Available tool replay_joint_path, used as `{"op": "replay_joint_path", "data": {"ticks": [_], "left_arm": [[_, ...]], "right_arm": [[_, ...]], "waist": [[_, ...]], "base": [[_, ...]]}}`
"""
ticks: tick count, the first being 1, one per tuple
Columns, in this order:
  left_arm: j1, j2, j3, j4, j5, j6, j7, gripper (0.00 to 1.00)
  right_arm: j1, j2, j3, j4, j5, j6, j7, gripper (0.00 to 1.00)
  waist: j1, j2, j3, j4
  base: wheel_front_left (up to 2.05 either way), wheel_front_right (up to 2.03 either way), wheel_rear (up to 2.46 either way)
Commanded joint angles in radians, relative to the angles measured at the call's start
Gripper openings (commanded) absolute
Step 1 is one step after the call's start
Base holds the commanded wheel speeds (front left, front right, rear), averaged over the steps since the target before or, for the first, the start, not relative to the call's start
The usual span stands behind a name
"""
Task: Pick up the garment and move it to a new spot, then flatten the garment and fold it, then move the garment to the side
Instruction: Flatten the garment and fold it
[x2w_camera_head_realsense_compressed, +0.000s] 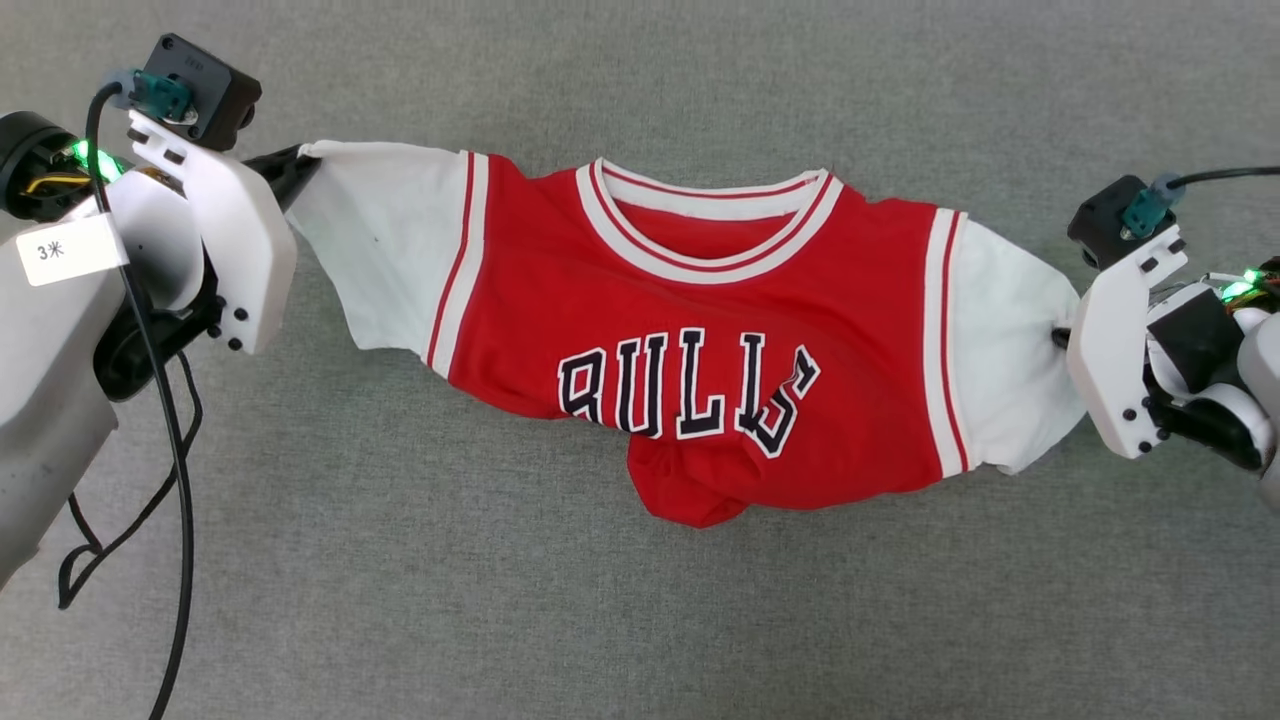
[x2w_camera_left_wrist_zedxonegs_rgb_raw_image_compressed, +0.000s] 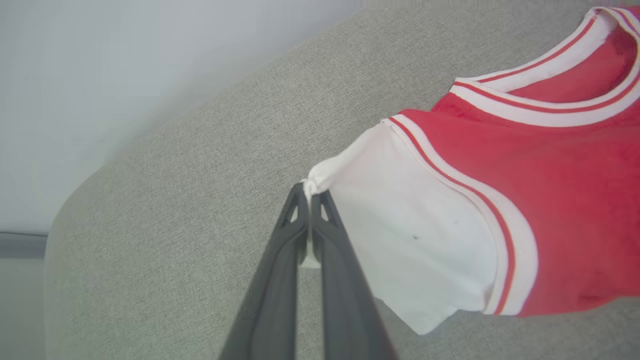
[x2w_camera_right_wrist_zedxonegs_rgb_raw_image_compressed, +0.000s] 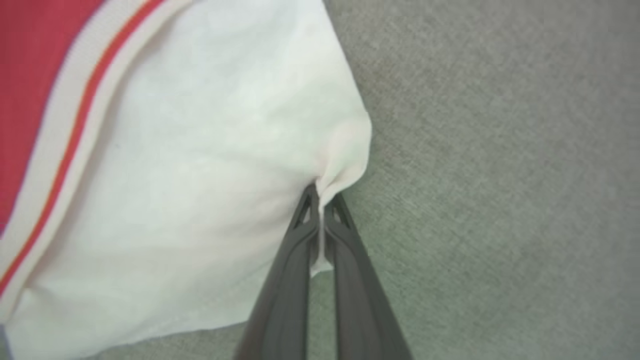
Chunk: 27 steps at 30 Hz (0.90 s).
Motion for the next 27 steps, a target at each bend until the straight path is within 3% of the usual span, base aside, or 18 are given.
{"op": "replay_joint_path", "data": {"ticks": [1, 9, 18, 27], "left_arm": [[0.007, 0.009, -0.003, -0.002, 0.0, 0.003, -0.013, 0.0], [-0.011, 0.027, 0.009, -0.035, 0.031, 0.014, -0.094, 0.0], [-0.053, 0.078, 0.058, -0.208, 0.117, 0.113, -0.224, 0.0], [-0.121, 0.114, 0.11, -0.406, 0.149, 0.185, -0.231, 0.0]], "right_arm": [[0.006, 0.019, 0.011, 0.014, -0.005, 0.0, -0.04, 0.0], [-0.038, -0.008, -0.051, -0.016, -0.017, 0.0, -0.252, 0.0], [-0.084, -0.025, -0.203, -0.107, -0.052, 0.0, -0.439, 0.0], [-0.105, -0.012, -0.388, -0.235, -0.124, 0.0, -0.497, 0.0]], "waist": [[0.0, 0.0, -0.029, -0.01], [0.0, 0.0, -0.124, -0.026], [0.0, 0.0, -0.222, -0.031], [0.0, 0.0, -0.269, -0.028]], "base": [[0.0, 0.0, 0.0], [0.0, 0.0, 0.0], [0.0, 0.0, 0.0], [0.0, 0.0, 0.0]]}}
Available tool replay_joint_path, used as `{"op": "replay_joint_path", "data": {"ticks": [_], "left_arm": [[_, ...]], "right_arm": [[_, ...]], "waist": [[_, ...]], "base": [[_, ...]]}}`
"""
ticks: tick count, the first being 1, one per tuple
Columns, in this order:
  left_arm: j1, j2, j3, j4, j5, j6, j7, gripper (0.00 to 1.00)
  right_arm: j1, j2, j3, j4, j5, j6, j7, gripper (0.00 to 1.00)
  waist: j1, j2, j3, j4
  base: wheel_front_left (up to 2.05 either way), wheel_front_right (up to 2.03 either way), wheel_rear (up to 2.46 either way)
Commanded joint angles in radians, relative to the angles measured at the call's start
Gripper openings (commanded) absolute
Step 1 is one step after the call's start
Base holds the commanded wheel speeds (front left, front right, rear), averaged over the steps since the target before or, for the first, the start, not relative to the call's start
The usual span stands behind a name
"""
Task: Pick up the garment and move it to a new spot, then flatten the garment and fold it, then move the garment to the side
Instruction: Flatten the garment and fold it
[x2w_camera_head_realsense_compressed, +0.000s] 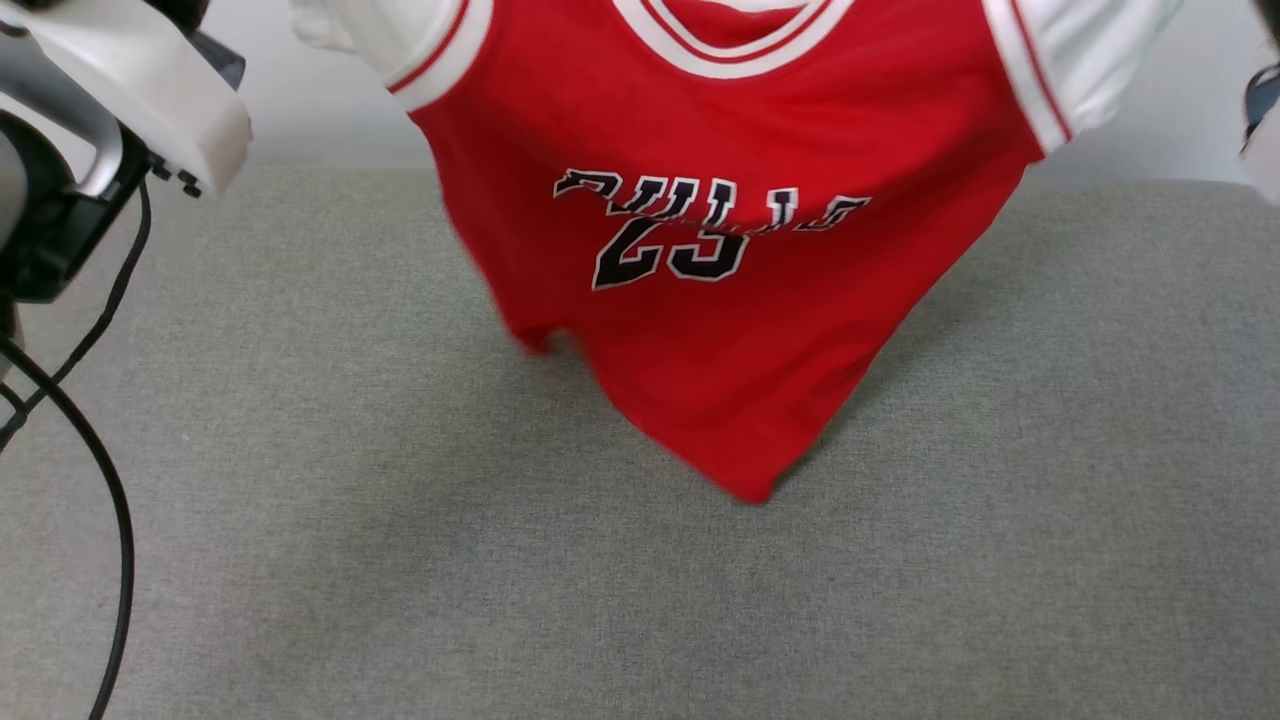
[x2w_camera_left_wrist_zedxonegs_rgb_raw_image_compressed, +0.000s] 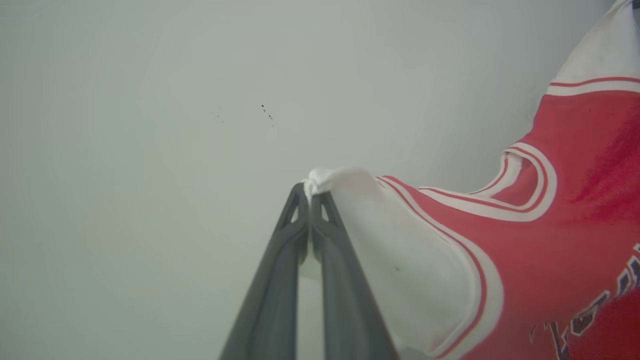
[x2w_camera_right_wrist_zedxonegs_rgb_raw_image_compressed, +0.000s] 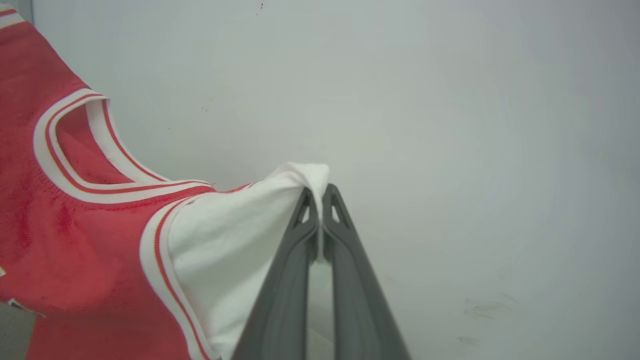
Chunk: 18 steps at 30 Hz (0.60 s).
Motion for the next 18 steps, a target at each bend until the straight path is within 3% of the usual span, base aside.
{"op": "replay_joint_path", "data": {"ticks": [1, 8, 18], "left_arm": [[-0.011, 0.002, 0.002, -0.007, 0.003, 0.007, 0.005, 0.0], [-0.068, 0.008, 0.045, -0.046, -0.031, 0.012, 0.028, 0.0], [-0.208, -0.052, 0.085, 0.047, -0.052, -0.032, 0.025, 0.0]], "right_arm": [[-0.014, 0.009, -0.016, -0.01, -0.007, -0.001, -0.005, 0.0], [-0.04, 0.043, -0.135, -0.087, -0.061, -0.001, 0.04, 0.0], [-0.191, 0.101, -0.154, -0.108, -0.14, -0.001, 0.106, 0.0]], "waist": [[0.0, 0.0, -0.002, 0.0], [0.0, 0.0, 0.01, -0.003], [0.0, 0.0, 0.14, -0.006]], "base": [[0.0, 0.0, 0.0], [0.0, 0.0, 0.0], [0.0, 0.0, 0.0]]}}
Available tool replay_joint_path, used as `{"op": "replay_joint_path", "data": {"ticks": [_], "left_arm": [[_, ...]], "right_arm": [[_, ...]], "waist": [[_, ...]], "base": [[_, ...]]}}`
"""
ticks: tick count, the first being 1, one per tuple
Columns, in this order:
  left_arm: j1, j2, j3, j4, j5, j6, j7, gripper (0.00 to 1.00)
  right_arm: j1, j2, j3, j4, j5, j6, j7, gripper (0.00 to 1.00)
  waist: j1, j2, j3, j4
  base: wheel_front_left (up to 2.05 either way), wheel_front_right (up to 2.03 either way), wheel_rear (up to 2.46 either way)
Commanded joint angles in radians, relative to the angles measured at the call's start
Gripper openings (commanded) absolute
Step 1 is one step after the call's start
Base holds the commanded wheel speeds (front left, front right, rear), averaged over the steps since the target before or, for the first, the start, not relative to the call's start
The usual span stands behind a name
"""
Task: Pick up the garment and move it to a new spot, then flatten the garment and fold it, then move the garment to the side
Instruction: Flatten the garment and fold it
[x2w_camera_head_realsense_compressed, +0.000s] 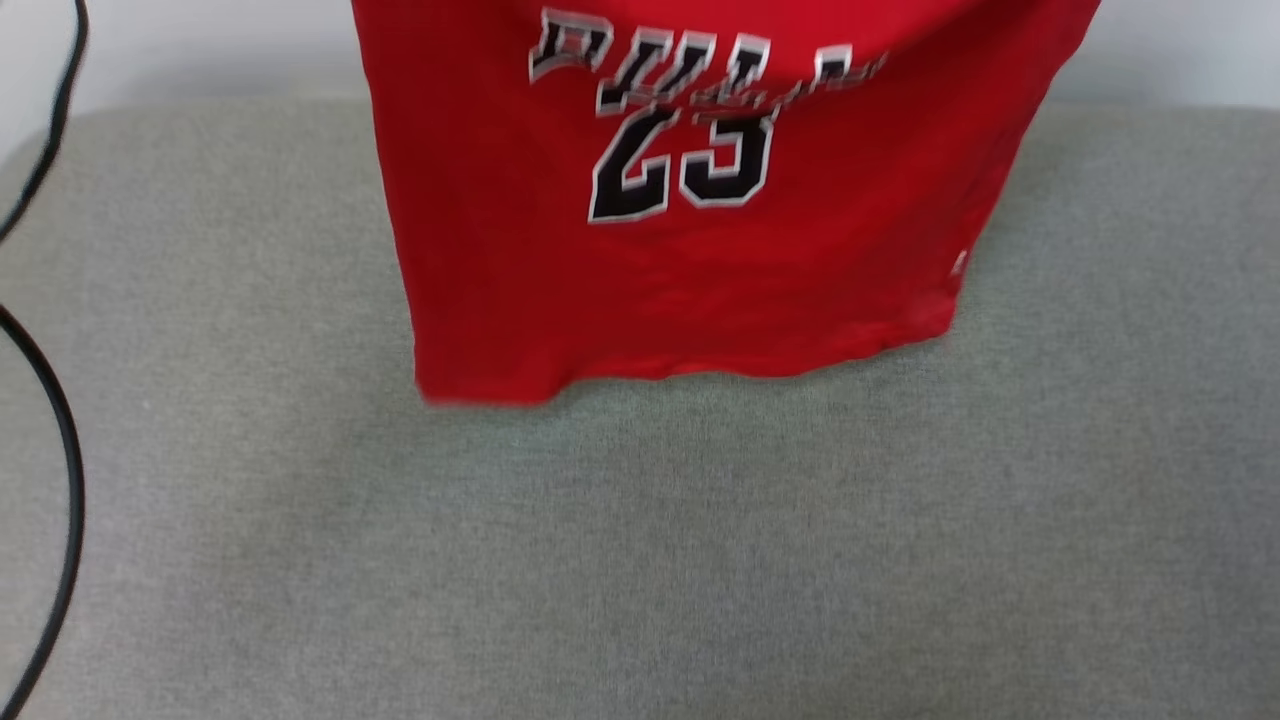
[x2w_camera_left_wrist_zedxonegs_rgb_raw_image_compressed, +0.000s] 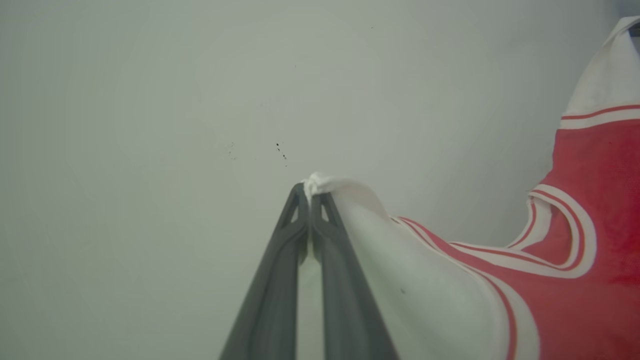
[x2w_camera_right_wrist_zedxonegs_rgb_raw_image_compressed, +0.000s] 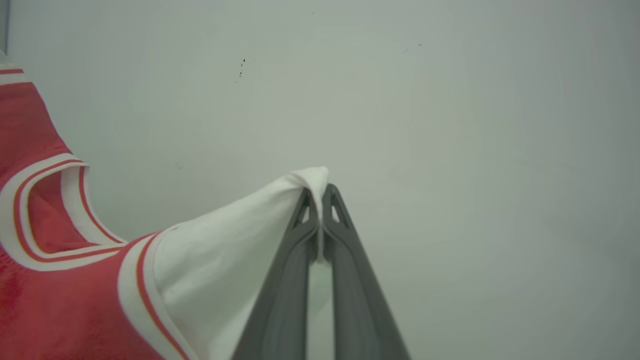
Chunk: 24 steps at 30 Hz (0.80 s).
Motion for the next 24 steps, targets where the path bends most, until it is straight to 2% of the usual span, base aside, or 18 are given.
{"op": "replay_joint_path", "data": {"ticks": [1, 7, 14, 19, 24], "left_arm": [[-0.026, -0.01, 0.005, 0.015, 0.001, -0.005, -0.005, 0.0], [-0.164, -0.073, 0.036, 0.156, -0.002, -0.044, -0.031, 0.0], [-0.32, -0.134, 0.063, 0.352, 0.011, -0.087, -0.093, 0.0], [-0.396, -0.168, 0.061, 0.462, 0.015, -0.112, -0.137, 0.0], [-0.394, -0.19, 0.045, 0.552, 0.0, -0.131, -0.169, 0.0]], "right_arm": [[-0.034, 0.012, 0.001, 0.013, -0.01, -0.001, -0.001, 0.0], [-0.238, 0.05, 0.036, 0.127, -0.052, -0.001, -0.014, 0.0], [-0.461, 0.101, 0.058, 0.325, -0.106, -0.001, -0.128, 0.0], [-0.557, 0.136, 0.084, 0.449, -0.127, -0.001, -0.201, 0.0], [-0.594, 0.146, 0.135, 0.543, -0.114, -0.001, -0.247, 0.0]], "waist": [[0.0, -0.0001, 0.049, 0.0], [0.0, -0.0001, 0.16, 0.001], [0.0, -0.0001, 0.226, -0.004], [0.0, -0.0001, 0.258, -0.004], [0.0, -0.0001, 0.302, -0.002]], "base": [[0.0, 0.0, 0.0], [0.0, 0.0, 0.0], [0.0, 0.0, 0.0], [0.0, 0.0, 0.0], [0.0, 0.0, 0.0]]}}
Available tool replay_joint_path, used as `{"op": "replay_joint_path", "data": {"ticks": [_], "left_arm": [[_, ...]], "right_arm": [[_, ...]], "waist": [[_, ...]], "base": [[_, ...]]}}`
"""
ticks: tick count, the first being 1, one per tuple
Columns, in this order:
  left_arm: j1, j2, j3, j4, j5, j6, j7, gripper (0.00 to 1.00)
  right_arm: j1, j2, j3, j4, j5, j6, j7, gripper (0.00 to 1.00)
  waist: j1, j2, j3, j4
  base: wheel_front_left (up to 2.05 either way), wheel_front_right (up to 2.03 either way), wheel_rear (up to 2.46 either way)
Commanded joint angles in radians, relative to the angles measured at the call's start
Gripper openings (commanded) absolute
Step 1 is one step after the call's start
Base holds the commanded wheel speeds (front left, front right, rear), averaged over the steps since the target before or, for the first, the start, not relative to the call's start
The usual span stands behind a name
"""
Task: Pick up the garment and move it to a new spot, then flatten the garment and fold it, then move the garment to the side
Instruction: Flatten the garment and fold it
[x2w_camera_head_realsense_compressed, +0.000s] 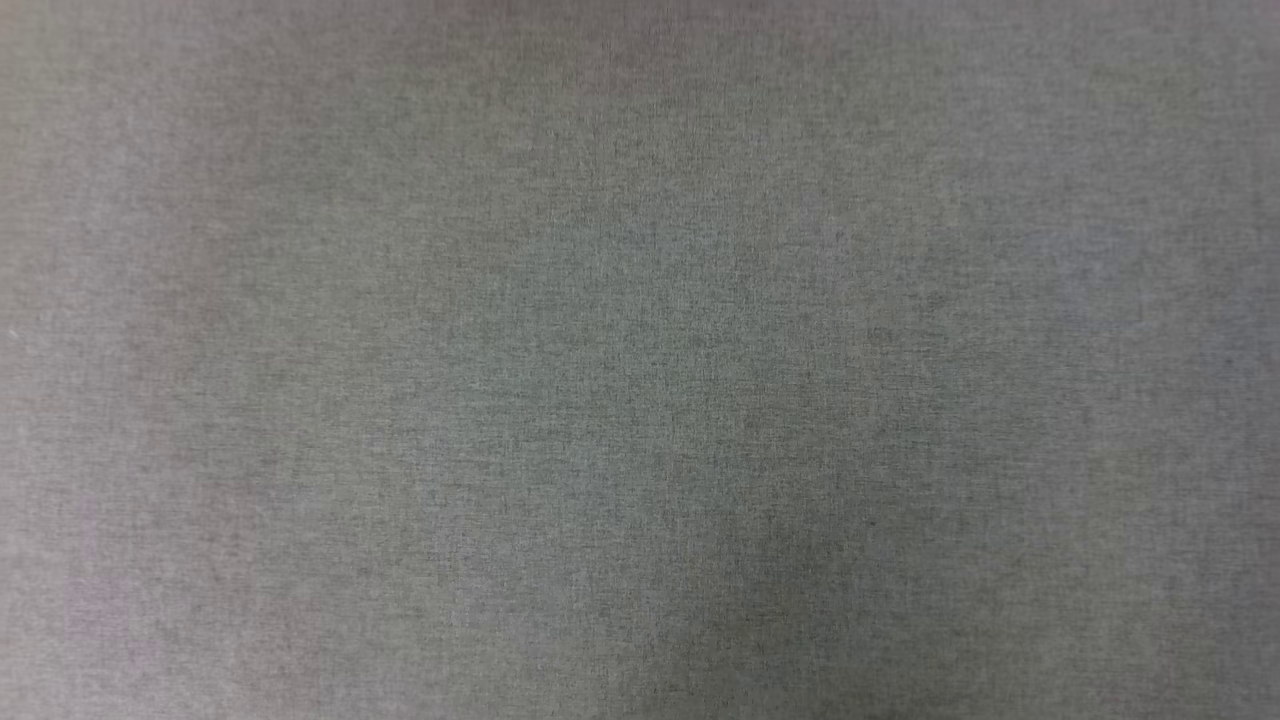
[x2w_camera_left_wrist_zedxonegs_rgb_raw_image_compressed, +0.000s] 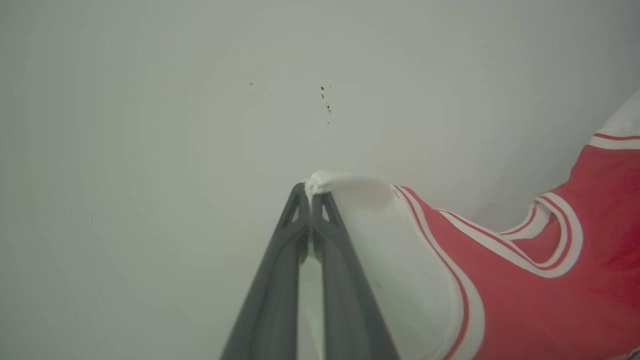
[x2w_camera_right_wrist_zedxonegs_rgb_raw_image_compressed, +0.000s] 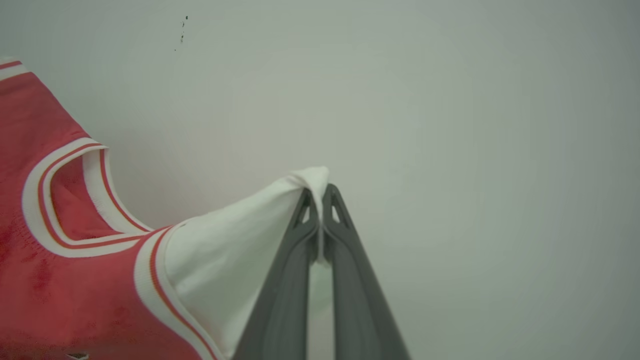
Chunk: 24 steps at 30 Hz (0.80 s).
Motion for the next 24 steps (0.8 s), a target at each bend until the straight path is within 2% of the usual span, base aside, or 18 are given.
{"op": "replay_joint_path", "data": {"ticks": [1, 8, 13, 17, 20, 24], "left_arm": [[0.019, -0.003, -0.009, 0.035, -0.01, -0.007, -0.018, 0.0], [0.121, -0.016, -0.03, 0.08, -0.058, -0.018, -0.081, 0.0], [0.234, -0.01, -0.024, 0.062, -0.087, -0.016, -0.113, 0.0], [0.392, 0.001, -0.008, 0.022, -0.115, -0.007, -0.132, 0.0], [0.54, 0.02, 0.014, -0.041, -0.128, 0.016, -0.137, 0.0], [0.756, 0.047, 0.074, -0.174, -0.136, 0.075, -0.138, 0.0]], "right_arm": [[-0.009, 0.0, 0.022, 0.038, 0.011, -0.001, -0.02, 0.0], [0.061, -0.002, 0.09, 0.123, 0.058, -0.001, -0.094, 0.0], [0.164, -0.003, 0.137, 0.133, 0.11, -0.001, -0.141, 0.0], [0.297, -0.023, 0.186, 0.11, 0.17, -0.001, -0.186, 0.0], [0.418, -0.044, 0.227, 0.068, 0.212, -0.001, -0.207, 0.0], [0.582, -0.085, 0.253, -0.016, 0.273, -0.001, -0.216, 0.0]], "waist": [[-0.0002, 0.0, 0.031, 0.002], [-0.0002, 0.0, 0.062, 0.001], [-0.0002, 0.0, 0.036, -0.004], [-0.0002, 0.0, -0.016, -0.003], [-0.0002, 0.0, -0.061, -0.004], [-0.0002, 0.0, -0.12, -0.004]], "base": [[0.0, 0.0, 0.0], [0.0, 0.0, 0.0], [0.0, 0.0, 0.0], [0.0, 0.0, 0.0], [0.0, 0.0, 0.0], [0.0, 0.0, 0.0]]}}
